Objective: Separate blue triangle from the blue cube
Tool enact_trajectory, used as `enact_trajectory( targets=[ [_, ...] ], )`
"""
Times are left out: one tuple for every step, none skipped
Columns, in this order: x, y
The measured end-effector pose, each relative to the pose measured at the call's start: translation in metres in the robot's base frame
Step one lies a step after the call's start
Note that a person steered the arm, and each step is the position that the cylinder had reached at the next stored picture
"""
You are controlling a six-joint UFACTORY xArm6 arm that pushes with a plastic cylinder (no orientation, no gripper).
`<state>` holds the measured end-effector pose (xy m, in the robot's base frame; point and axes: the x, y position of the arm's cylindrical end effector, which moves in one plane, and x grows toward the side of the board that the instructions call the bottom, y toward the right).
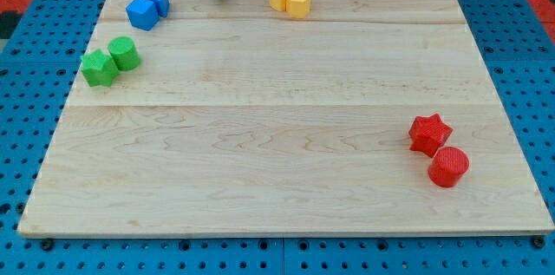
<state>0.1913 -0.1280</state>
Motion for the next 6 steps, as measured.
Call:
enact_trajectory(
  targets=[
    [0.000, -0.020],
    [0.011, -0.086],
    [0.063, -0.100],
    [0.077, -0.023],
    [0.060, -0.062],
    [0.029, -0.071]
  ],
)
